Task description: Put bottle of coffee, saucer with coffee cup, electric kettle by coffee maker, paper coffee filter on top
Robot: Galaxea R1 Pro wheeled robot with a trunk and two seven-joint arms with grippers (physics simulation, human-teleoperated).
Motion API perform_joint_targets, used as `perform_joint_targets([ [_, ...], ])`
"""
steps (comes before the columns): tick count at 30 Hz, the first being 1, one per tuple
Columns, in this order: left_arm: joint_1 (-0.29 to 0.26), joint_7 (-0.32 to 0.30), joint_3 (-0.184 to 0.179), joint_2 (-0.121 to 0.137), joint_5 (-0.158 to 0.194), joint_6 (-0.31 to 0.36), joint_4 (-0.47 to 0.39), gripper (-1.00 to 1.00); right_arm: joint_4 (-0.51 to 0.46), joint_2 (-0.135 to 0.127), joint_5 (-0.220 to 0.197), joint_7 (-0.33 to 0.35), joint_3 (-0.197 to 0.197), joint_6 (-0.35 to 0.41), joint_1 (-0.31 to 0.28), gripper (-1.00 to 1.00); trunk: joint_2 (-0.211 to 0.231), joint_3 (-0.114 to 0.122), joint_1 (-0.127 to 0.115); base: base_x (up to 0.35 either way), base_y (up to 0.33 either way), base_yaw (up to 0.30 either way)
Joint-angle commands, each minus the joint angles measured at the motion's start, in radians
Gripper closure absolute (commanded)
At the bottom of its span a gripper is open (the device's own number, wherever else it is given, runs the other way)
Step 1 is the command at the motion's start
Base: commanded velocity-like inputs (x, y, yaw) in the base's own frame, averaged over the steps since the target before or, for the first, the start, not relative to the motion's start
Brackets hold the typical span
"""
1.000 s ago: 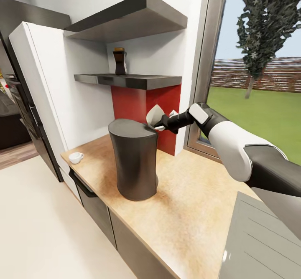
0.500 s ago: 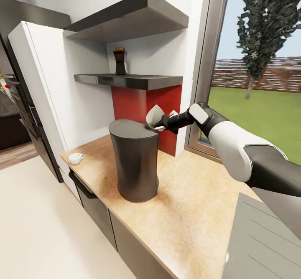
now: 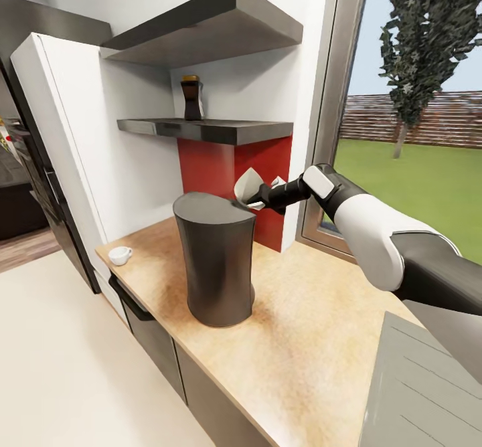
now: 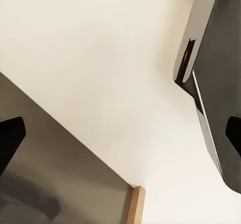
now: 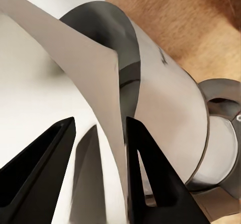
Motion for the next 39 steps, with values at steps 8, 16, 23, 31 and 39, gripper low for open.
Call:
perform_joint_targets([
  [8, -0.001, 0.002, 0.002, 0.000, 0.009, 0.002, 0.001, -1.00, 0.000, 0.000, 0.011, 0.007, -0.002, 0.002, -0.001, 1.00, -0.002, -0.002, 0.001, 0.038, 0.000, 0.000],
  [16, -0.001, 0.002, 0.002, 0.000, 0.009, 0.002, 0.001, -1.00, 0.001, -0.002, 0.011, 0.007, -0.002, 0.002, -0.001, 1.00, -0.002, -0.002, 0.001, 0.014, 0.000, 0.000],
  [23, -0.001, 0.001, 0.002, 0.000, 0.009, 0.003, 0.001, -1.00, 0.001, -0.002, 0.011, 0.007, -0.002, 0.003, -0.001, 1.00, -0.002, -0.002, 0.001, 0.028, 0.012, 0.000],
  [31, -0.001, 0.002, 0.002, 0.000, 0.009, 0.002, 0.001, -1.00, 0.001, -0.001, 0.011, 0.007, -0.002, 0.003, -0.001, 1.00, -0.002, -0.002, 0.001, 0.068, 0.037, 0.000],
  [39, -0.001, 0.002, 0.002, 0.000, 0.009, 0.002, 0.001, -1.00, 0.005, 0.000, 0.011, 0.007, -0.002, 0.004, -0.001, 1.00, -0.002, -0.002, 0.001, 0.004, 0.002, 0.000],
])
